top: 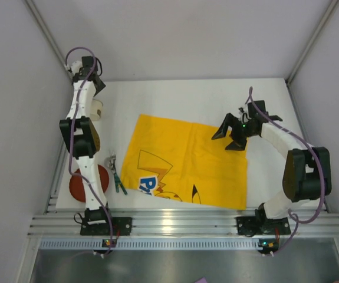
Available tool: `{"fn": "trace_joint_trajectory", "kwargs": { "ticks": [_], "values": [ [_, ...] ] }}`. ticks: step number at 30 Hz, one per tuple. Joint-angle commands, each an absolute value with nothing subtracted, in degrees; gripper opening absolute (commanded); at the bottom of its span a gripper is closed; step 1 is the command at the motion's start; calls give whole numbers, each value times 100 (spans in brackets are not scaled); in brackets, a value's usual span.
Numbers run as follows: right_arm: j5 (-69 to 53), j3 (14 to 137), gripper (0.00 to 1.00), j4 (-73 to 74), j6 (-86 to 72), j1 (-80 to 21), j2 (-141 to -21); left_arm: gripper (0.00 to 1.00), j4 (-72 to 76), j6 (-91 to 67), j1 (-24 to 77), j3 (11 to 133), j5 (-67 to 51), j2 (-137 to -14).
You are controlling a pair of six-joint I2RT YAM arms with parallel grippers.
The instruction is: Set the dinner table for one person
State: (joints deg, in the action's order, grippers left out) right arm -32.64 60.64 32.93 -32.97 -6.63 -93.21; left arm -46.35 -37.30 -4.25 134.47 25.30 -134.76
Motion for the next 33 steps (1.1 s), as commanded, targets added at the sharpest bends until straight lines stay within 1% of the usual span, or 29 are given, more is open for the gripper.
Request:
{"fn": "trace_joint_trajectory", "kwargs": {
  "ticks": [1, 3, 10, 14, 16, 21, 22, 24, 25, 26, 27, 28, 29, 30, 31, 32, 33],
  "values": [
    [-3296, 6257, 89, 3286, -3147, -694, -8597, 64, -4257, -3797, -1079, 12852, 2200, -13193],
    [-3270, 6424, 91, 3401, -3068, -686, -8482, 64, -3992, -3657, -1195, 12474, 1961, -13114],
    [-3217, 6706, 91, 3727, -2874, -650, -8824, 64, -3789, -3419, -1546, 12516, 1583, -13385],
    [-3261, 6732, 91, 3744, -2892, -642, -8965, 64, -3568, -3270, -1635, 12787, 1056, -13789],
    [-3208, 6785, 91, 3797, -2857, -642, -9035, 64, -3621, -3199, -1635, 13261, 686, -14263],
    [-3120, 6908, 91, 3946, -2804, -633, -9175, 62, -3840, -3672, -1643, 13114, 230, -14476],
    [-3111, 6926, 91, 3946, -2804, -615, -9184, 58, -3797, -3796, -1626, 12965, -320, -14441],
    [-3076, 6969, 91, 3955, -2804, -607, -9228, 54, -3491, -4007, -1521, 12246, -902, -14195],
    [-3059, 6996, 91, 3955, -2804, -606, -9255, 54, -3211, -3990, -1312, 12017, -1393, -14090],
    [-3050, 7048, 91, 3946, -2804, -606, -9333, 54, -3086, -3955, -1162, 11658, -1632, -13880],
    [-3059, 7092, 91, 3946, -2786, -606, -9369, 54, -2981, -3772, -1004, 11541, -1965, -13791],
    [-3067, 7145, 91, 3955, -2786, -606, -9421, 54, -2936, -3657, -619, 11479, -2221, -13729],
    [-3067, 7267, 91, 3946, -2751, -606, -9526, 54, -2901, -3561, -415, 11409, -2885, -13572],
    [-3102, 7347, 91, 3946, -2742, -598, -9597, 54, -2883, -3359, -230, 11382, -3240, -13483],
    [-3129, 7435, 91, 3955, -2725, -606, -9650, 55, -2822, -3331, 163, 11312, -3513, -13361],
    [-3146, 7618, 91, 3964, -2699, -606, -9720, 55, -2386, -3375, 306, 10911, -4099, -12994],
    [-3199, 7725, 91, 3973, -2690, -606, -9851, 56, -2086, -3566, 516, 10681, -4313, -12790]
  ]
}}
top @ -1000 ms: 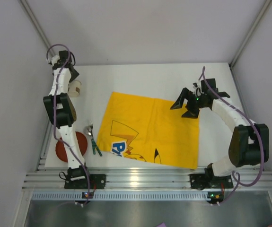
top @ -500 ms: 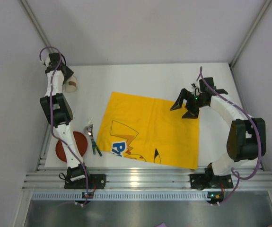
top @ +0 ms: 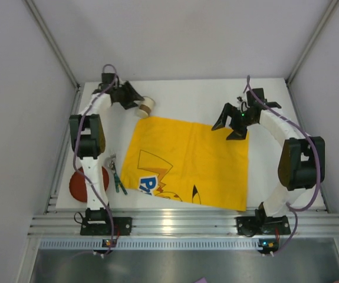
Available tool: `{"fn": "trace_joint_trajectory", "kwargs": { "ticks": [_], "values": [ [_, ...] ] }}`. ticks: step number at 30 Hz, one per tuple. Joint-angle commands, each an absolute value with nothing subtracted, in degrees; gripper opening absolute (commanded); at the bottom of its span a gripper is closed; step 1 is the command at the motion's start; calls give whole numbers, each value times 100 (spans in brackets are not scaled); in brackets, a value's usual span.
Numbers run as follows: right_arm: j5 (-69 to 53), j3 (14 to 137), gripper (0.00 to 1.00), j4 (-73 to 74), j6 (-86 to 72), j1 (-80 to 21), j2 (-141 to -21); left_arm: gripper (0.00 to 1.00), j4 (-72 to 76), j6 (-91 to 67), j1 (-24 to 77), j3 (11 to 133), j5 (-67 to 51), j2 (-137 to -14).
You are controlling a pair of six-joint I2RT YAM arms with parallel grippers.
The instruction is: Set the dinner table for one person
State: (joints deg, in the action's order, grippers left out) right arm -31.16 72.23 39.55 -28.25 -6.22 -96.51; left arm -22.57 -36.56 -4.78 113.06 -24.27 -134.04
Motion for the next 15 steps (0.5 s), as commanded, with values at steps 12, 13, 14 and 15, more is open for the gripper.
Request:
{"fn": "trace_joint_trajectory", "kwargs": {
  "ticks": [12, 13, 14, 15],
  "values": [
    [-3814, 9729, 91, 4061, -2733, -606, -11302, 59, -1695, -3921, 510, 10134, -4202, -11303],
    [-3884, 9721, 91, 4017, -2794, -633, -11390, 59, -1827, -3885, 510, 10125, -4105, -11294],
    [-3911, 9651, 91, 3973, -2804, -650, -11504, 59, -1933, -3859, 510, 10090, -4035, -11242],
    [-3920, 9572, 91, 3929, -2804, -668, -11540, 58, -2029, -3771, 510, 10064, -3982, -11215]
  ]
}}
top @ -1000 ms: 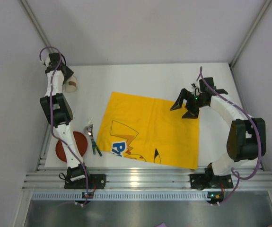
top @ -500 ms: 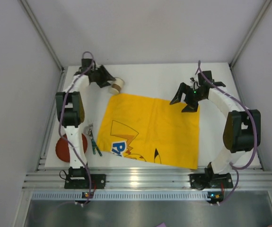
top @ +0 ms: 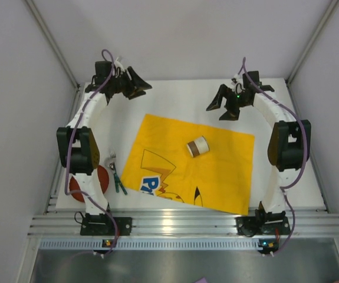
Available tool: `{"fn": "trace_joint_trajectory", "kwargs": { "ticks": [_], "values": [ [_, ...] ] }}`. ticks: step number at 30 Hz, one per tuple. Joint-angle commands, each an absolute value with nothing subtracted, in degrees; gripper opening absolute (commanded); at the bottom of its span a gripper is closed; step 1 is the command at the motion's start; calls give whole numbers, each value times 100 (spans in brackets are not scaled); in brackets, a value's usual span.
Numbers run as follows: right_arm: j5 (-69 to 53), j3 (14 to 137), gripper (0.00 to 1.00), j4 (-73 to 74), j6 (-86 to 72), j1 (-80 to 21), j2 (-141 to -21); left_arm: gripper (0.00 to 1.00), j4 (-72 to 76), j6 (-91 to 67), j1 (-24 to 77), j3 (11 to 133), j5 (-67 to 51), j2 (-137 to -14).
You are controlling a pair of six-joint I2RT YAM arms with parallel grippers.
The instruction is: Set the dinner table for one person
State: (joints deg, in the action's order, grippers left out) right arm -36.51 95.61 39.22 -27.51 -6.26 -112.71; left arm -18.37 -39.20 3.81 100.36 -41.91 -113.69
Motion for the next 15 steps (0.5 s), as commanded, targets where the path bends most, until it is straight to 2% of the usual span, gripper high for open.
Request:
{"fn": "trace_joint_trajectory", "kwargs": {
  "ticks": [1, 7, 15],
  "values": [
    [-3920, 9458, 91, 3920, -2786, -694, -11540, 58, -2152, -3710, 510, 10029, -3964, -11180],
    [-4113, 7694, 91, 3622, -2733, -738, -10838, 58, -2426, -3322, 510, 9424, -3674, -10645],
    [-4333, 6496, 91, 3647, -2997, -923, -9695, 57, -2391, -3375, 510, 9009, -3568, -10424]
  ]
}}
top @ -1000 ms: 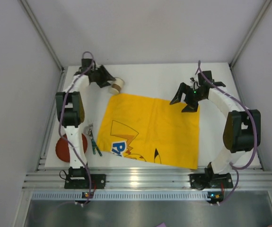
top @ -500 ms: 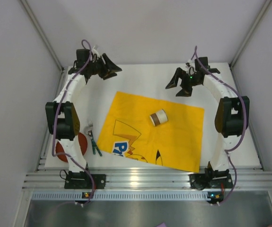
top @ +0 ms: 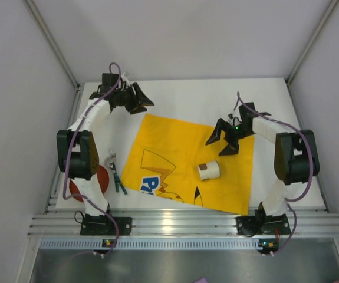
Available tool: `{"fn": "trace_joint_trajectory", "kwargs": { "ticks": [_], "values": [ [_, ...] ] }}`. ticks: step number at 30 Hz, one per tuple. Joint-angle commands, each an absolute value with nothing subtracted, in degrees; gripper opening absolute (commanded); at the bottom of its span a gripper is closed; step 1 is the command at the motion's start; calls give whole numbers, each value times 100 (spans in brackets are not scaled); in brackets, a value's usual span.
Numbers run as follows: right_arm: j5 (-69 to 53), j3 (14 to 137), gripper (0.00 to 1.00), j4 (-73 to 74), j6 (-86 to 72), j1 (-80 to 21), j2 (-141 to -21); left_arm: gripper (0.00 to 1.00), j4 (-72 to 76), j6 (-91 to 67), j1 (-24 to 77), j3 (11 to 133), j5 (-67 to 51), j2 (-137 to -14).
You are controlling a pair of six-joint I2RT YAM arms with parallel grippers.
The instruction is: Set the dinner table for one person
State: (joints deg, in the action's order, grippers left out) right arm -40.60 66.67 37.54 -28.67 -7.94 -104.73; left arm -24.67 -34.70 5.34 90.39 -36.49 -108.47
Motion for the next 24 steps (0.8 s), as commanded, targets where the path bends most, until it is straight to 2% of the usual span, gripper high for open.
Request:
{"fn": "trace_joint_trajectory", "kwargs": {
  "ticks": [1, 5, 7, 12, 15, 18, 24],
  "values": [
    [-4359, 6304, 91, 3708, -3014, -940, -9468, 57, -2399, -3366, 510, 8983, -3568, -10406],
    [-4386, 5995, 91, 4182, -2936, -1028, -8904, 56, -2443, -3392, 519, 8930, -3542, -10380],
    [-4298, 6003, 91, 5021, -2585, -1028, -8764, 56, -2461, -3393, 527, 8886, -3516, -10319],
    [-2682, 5679, 92, 6020, -2233, -1011, -8105, 56, -2619, -3314, 554, 8825, -3481, -10178],
    [-2811, 5099, 92, 5706, -2354, -941, -7779, 56, -2637, -3322, 589, 8641, -3402, -10038],
    [-3462, 4580, 90, 4669, -2758, -949, -7760, 56, -2549, -3384, 650, 8412, -3384, -9915],
    [-3419, 5044, 89, 3622, -2944, -967, -8165, 55, -2593, -3358, 791, 8183, -3358, -9642]
  ]
}}
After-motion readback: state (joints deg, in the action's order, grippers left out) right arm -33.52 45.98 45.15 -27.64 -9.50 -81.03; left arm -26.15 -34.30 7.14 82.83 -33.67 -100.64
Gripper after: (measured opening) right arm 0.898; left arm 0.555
